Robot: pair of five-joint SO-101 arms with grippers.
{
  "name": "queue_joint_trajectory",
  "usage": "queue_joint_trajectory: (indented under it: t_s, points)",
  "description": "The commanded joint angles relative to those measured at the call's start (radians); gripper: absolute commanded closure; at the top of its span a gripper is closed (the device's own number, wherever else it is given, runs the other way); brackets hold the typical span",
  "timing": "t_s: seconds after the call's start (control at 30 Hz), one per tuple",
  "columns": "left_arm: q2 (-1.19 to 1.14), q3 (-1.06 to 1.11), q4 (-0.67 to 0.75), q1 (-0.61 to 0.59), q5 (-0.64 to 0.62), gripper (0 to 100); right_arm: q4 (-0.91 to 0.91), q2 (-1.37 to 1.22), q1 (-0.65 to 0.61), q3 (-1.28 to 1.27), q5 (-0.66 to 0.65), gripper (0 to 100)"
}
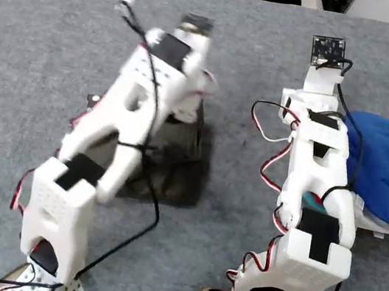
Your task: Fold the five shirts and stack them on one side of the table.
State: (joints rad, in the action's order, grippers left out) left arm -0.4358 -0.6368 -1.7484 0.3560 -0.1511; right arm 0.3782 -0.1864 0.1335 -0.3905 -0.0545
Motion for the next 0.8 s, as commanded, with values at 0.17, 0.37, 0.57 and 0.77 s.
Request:
queue_joint_trajectory:
  t_s: [0.17,0.37,0.57,0.77]
  points:
    - [-0.168,0.008,0.006,0.031,-0.006,98,-0.021,0.005,0.002,0.048,0.009,99.3]
    - [-0.168,0.034,-0.011,0.158,0.002,98,-0.023,0.005,0.002,0.048,0.009,99.3]
    - [-0.136,0.121,-0.012,0.242,0.002,98,-0.026,0.005,0.005,0.048,0.009,99.3]
    - [0.016,0.250,-0.012,0.292,0.040,98,-0.026,0.005,0.005,0.050,0.009,99.3]
